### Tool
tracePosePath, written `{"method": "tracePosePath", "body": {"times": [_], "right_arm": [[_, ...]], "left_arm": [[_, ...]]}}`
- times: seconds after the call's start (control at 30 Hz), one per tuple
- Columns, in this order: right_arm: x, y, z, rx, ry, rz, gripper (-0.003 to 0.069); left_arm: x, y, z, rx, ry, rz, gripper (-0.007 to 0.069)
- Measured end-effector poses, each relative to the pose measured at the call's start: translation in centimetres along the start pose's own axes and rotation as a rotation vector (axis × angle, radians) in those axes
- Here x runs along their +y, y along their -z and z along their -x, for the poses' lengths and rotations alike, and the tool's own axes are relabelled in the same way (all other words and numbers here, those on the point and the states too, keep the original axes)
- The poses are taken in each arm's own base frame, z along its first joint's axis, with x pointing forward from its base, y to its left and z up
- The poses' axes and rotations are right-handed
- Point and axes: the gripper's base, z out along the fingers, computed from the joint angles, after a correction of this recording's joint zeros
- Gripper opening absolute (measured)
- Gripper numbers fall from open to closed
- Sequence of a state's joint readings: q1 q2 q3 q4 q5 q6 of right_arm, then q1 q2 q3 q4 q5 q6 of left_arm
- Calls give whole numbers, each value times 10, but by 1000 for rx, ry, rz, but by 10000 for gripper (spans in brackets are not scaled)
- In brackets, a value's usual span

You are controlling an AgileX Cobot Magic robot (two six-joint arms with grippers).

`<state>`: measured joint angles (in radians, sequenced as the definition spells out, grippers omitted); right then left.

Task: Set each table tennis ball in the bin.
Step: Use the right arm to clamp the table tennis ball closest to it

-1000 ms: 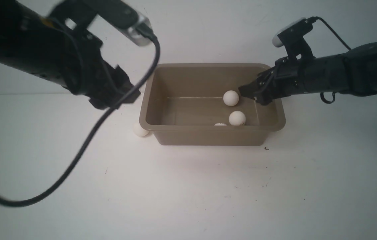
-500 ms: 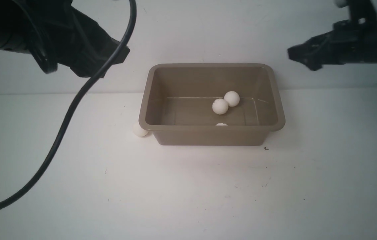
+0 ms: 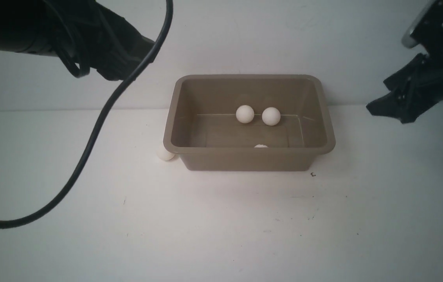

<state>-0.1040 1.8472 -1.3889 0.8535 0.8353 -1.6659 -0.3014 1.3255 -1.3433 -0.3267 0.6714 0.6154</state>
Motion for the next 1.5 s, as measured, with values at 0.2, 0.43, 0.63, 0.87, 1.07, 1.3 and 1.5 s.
{"method": "tracePosePath", "body": {"times": [0.2,0.43,0.63,0.87,1.07,1.3,1.5], "right_arm": [[5,-33,-13,1,120,55,510],[13,-62,-13,-70,152,74,510],[16,-80,-20,-68,112,72,510],[19,-99,-35,-36,87,94,508],[20,-108,-42,-39,87,95,485],[22,-118,-47,-66,40,93,482],[21,-120,-46,-91,18,80,482]], "left_arm": [[3,-8,0,-16,6,16,469],[6,-9,5,-64,10,48,469],[6,-9,5,-69,19,44,469],[5,-9,5,-71,24,41,469],[5,-9,5,-72,25,41,469],[6,-9,6,-78,25,46,469],[6,-9,7,-85,25,51,469]]}}
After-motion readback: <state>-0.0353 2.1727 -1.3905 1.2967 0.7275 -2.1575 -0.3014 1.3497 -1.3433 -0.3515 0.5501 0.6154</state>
